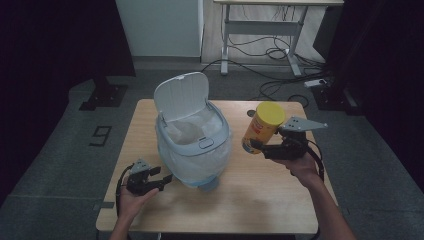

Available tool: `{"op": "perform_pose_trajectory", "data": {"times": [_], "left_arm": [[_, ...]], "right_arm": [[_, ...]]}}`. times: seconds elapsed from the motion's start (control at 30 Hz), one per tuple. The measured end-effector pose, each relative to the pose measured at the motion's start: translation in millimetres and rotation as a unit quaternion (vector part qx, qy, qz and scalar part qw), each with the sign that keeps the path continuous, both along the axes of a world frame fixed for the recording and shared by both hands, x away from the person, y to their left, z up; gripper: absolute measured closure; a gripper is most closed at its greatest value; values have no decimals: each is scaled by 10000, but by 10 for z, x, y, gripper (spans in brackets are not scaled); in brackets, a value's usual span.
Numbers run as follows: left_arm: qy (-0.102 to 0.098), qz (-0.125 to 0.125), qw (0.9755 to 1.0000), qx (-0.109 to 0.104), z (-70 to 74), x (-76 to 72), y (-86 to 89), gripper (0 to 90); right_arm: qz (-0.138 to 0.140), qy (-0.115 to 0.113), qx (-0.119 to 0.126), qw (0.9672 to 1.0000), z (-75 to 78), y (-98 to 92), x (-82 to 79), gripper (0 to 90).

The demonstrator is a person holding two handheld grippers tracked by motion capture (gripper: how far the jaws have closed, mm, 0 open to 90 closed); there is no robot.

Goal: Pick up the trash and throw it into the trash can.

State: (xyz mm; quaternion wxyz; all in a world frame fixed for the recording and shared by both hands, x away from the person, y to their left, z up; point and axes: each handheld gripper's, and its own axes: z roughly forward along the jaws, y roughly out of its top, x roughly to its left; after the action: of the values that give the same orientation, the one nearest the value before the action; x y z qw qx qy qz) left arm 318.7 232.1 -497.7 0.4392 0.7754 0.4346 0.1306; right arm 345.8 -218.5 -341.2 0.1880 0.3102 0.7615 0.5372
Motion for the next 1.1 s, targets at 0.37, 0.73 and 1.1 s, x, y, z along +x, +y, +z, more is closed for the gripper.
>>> {"op": "perform_pose_trajectory", "data": {"times": [0.37, 0.73, 1.1], "left_arm": [[42, 15, 10000, -5, -21, 13, 6, 363], [101, 49, 9999, -18, -49, 28, 37, 363], [124, 52, 9999, -5, -62, 35, 40, 363]], "right_arm": [[75, -47, 47, 9999, 142, 55, 47, 238], [190, -99, 84, 9997, 322, 155, 87, 238], [268, -145, 76, 9995, 439, 265, 133, 238]]}}
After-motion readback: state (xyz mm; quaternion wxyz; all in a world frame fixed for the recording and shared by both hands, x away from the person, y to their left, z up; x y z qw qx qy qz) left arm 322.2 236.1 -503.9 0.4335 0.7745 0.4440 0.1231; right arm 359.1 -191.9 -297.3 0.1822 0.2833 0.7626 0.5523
